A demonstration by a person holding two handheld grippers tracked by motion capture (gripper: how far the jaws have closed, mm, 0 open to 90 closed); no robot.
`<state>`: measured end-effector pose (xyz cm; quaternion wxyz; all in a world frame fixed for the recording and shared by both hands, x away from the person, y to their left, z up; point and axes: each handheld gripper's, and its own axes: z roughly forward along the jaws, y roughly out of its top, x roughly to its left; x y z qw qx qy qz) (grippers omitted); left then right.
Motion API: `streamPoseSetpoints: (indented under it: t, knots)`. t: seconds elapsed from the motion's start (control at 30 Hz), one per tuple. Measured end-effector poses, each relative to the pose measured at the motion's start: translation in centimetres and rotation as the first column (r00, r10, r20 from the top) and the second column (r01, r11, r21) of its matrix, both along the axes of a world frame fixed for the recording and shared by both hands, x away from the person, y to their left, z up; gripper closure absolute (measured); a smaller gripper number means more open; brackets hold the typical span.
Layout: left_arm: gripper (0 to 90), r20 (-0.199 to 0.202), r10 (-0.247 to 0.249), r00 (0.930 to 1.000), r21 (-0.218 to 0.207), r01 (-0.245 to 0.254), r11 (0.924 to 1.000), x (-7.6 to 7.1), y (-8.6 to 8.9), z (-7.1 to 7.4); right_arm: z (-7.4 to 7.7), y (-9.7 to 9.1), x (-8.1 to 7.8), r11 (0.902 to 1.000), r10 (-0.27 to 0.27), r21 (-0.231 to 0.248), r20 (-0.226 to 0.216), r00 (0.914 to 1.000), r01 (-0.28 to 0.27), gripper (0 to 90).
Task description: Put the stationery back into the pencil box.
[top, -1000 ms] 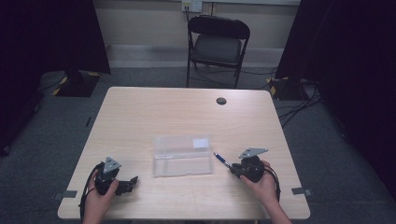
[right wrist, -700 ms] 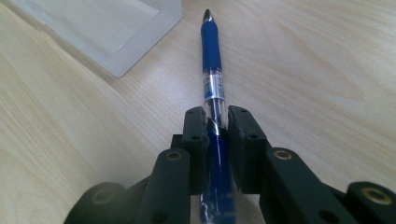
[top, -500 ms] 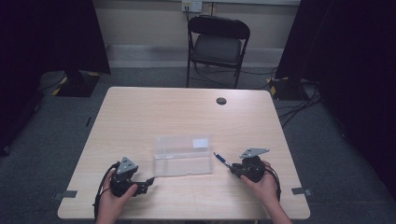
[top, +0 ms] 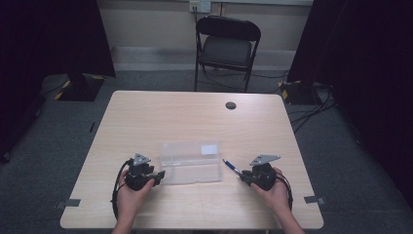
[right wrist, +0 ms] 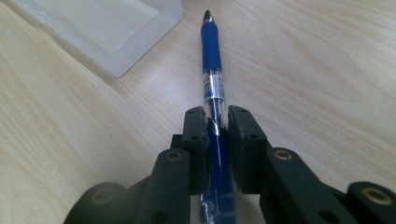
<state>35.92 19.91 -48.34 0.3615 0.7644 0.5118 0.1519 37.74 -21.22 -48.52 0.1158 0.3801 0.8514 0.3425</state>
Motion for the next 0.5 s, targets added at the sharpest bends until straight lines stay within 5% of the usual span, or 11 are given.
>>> streamPoseSetpoints:
  t: [0.27, 0.5]
  knots:
    - [73.5, -0.077, 0.035, 0.9964, 0.063, -0.030, 0.9975, 1.6, -1.1, 0.2, -0.1, -0.2, -0.1, 0.9999, -0.004, 0.010, 0.001, 1.0000, 0.004, 77.0]
    - [84.6, -0.100, 0.076, 0.9920, 0.064, -0.070, 0.9955, 3.1, -1.9, 0.3, -0.1, -1.2, -0.2, 0.9996, -0.026, 0.012, 0.002, 0.9997, 0.026, 77.0]
